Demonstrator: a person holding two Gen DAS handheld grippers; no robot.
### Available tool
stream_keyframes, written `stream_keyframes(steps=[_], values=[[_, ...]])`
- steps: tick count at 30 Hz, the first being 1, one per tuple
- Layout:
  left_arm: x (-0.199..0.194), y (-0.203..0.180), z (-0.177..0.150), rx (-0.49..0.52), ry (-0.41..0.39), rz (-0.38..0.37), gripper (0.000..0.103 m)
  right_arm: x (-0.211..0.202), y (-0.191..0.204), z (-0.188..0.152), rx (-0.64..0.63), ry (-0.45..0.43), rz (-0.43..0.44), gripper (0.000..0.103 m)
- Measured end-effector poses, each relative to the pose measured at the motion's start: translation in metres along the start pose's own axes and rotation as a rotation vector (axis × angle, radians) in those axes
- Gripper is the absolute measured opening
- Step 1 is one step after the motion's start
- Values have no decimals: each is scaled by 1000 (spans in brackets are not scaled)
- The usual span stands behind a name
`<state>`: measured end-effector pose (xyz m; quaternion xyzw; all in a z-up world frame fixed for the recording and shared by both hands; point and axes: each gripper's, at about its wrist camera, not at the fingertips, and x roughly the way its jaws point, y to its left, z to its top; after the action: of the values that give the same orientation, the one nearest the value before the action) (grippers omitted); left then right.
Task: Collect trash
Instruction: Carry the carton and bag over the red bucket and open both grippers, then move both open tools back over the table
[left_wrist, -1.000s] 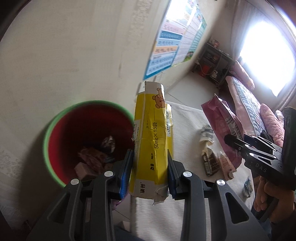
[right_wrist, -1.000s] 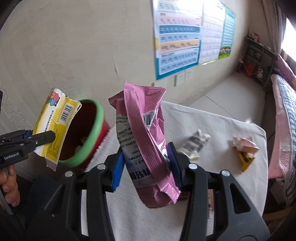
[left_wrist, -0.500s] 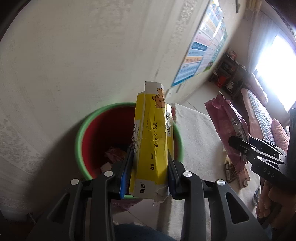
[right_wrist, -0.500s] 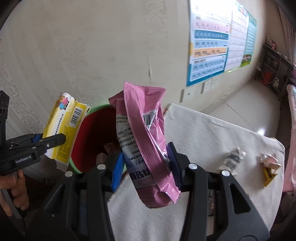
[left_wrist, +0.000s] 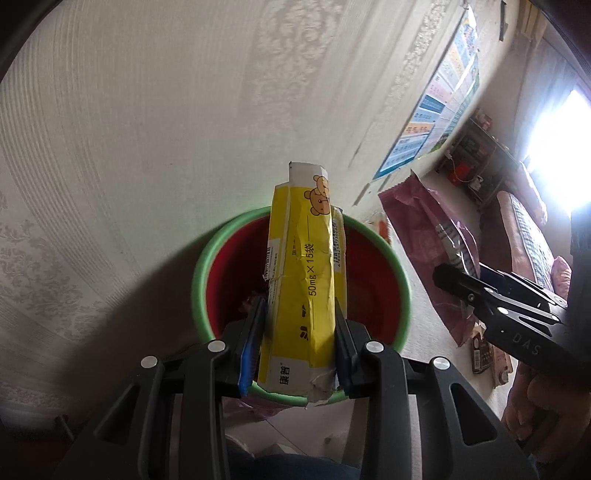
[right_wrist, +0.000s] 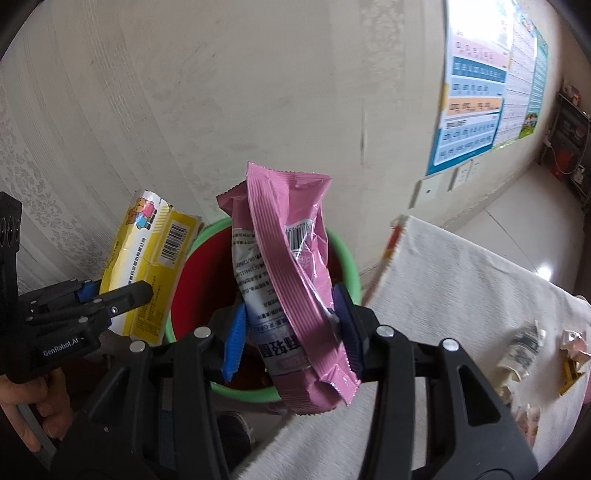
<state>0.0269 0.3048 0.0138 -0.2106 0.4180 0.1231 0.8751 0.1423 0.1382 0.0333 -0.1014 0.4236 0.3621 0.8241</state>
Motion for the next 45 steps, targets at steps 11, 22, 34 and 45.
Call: stream_keyframes(steps=[11,22,34,45], values=[[9,3,18,-15,-25,7,67,26,6,5,-12,18,10,70],[-3,-7,13,-14,-88,35,95,7,-13,-13,-8,15,-40,94],[2,-81,-7,78,-53,-47,95,-54,-76,-61,65,-1,-140,98],[8,-152,-43,160,1,-121,95,-102,-152,-124,180,13,-249,98]])
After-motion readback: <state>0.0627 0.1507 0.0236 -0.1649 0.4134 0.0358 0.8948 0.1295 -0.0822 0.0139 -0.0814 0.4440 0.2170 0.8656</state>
